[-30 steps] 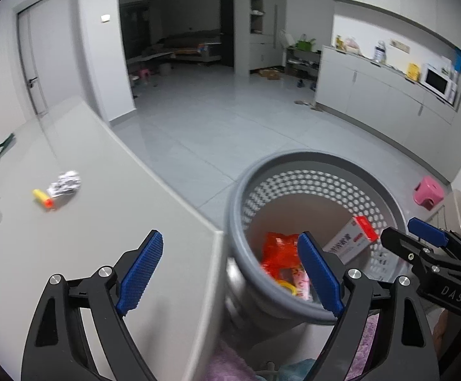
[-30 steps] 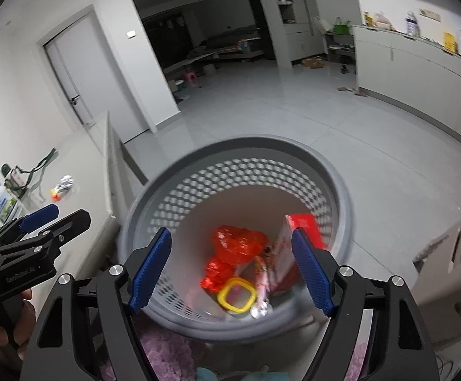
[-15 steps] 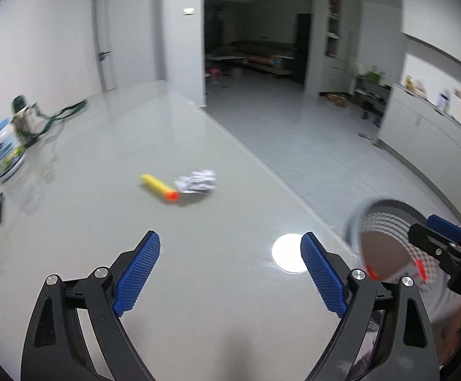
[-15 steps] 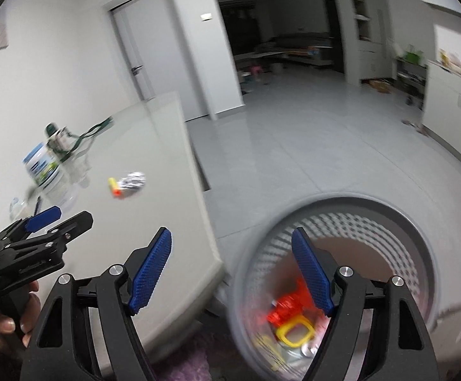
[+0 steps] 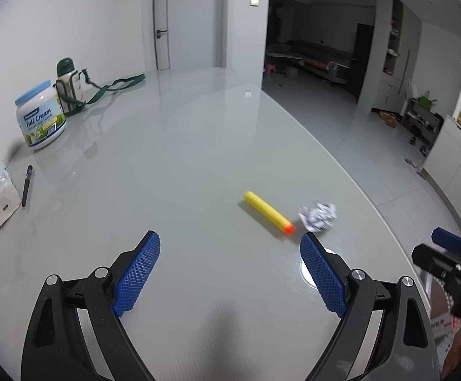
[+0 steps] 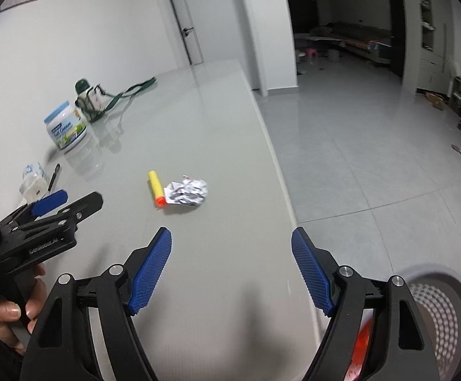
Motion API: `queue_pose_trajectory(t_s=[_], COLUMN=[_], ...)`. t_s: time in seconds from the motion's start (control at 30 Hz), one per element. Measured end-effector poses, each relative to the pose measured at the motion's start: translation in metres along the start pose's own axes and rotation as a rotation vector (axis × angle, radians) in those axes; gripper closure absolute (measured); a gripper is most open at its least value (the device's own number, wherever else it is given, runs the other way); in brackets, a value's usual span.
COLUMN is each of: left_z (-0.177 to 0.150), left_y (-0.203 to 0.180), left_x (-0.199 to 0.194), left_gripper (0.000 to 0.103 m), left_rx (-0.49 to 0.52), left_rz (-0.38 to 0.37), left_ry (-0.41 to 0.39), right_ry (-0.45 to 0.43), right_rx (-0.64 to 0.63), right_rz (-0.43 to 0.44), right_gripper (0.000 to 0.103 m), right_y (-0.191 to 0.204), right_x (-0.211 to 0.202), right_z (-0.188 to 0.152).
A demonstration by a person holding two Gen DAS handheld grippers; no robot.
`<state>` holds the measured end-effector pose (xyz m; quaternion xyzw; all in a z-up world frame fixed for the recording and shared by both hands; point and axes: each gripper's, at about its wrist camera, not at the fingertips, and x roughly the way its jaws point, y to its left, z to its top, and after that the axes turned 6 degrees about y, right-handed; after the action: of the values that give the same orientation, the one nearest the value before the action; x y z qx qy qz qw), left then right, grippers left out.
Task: Collect trash
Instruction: 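Withdraw both open tools from the basket back over the table, then close the right tool on the crumpled white paper ball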
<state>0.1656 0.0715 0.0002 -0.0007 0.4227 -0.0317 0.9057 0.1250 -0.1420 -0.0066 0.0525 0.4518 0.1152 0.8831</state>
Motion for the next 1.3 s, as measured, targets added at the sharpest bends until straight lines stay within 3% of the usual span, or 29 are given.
queue_pose_trajectory(t_s=[0.23, 0.53, 1.03, 1.1, 1.23, 1.3], left_z=[0.003, 0.002, 0.003, 0.003, 0.002, 0.002], left_y=[0.021, 0.039, 0.056, 0.056, 0.058, 0.057], left_x=[0.028, 0.025, 0.044, 0.046, 0.05, 0.051], left_gripper=[0.015, 0.015, 0.015, 0.015, 0.015, 0.015], left_rx=[-0.04, -0.067, -0.11, -0.112, -0.109, -0.106], left_rz=[0.018, 0.071, 0.05, 0.046, 0.045, 0.045], left_ry=[0.032, 0.012, 0.072, 0.078, 0.085, 0.087], right_ry=[0.061, 0.107, 0.129, 0.128, 0.126, 0.125], right_rx=[-0.049, -0.083, -0.091, -0.095, -0.093, -0.085], right_rz=[0.003, 0.016, -0.033, -0.022, 0.009, 0.029], right_gripper=[0.028, 0.028, 0.029, 0.032, 0.052, 0.056], right_y=[0.02, 0.042, 0.051, 0.051, 0.049, 0.047], right_x=[0.04, 0.078, 0.109, 0.11, 0.108, 0.107], right_z=[0.019, 0.034, 0.049, 0.048, 0.048, 0.048])
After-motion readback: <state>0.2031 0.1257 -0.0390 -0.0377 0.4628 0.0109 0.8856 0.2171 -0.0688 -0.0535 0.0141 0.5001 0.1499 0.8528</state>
